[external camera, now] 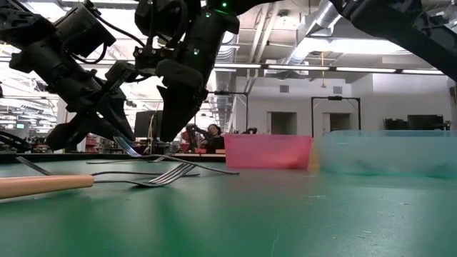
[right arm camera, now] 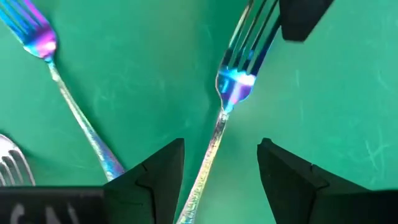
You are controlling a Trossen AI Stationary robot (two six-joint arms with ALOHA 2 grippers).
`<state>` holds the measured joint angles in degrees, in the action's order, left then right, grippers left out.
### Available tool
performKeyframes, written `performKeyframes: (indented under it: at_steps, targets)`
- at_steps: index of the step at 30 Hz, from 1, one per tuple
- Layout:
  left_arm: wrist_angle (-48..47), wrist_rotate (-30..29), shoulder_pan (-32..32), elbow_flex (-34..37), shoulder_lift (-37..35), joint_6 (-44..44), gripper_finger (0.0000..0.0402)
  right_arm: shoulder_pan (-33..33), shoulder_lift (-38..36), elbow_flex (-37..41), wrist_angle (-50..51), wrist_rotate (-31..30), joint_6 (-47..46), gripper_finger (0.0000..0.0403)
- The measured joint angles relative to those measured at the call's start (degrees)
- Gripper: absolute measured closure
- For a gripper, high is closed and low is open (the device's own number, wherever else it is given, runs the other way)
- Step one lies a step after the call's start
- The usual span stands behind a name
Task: Sort silverware by color (type)
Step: Put the blue fork into the orange bin
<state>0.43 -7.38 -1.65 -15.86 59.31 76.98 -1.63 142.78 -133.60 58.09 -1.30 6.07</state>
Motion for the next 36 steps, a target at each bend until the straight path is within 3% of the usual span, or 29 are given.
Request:
performKeyframes:
  at_steps: [20, 24, 30, 36]
  targets:
    - [-0.7, -0.3, 0.0, 0.0, 0.0, -5.0, 0.0209, -0.2, 0.0, 0.0, 0.1, 0.1, 0.6, 0.0181]
    - [-3.4, 5.4, 0.0, 0.0, -1.3, -4.1, 0.0197, -0.2, 0.0, 0.0, -0.2, 0.2, 0.6, 0.0181]
    - [-11.2, 12.5, 0.8, 0.0, -8.7, -2.9, 0.0196, -0.2, 0.0, 0.0, -0.5, 1.3, 0.4, 0.0181]
    - [-24.3, 12.9, 2.5, 0.0, -22.8, -0.4, 0.0196, -0.2, 0.0, 0.0, -4.3, 1.3, 0.4, 0.0181]
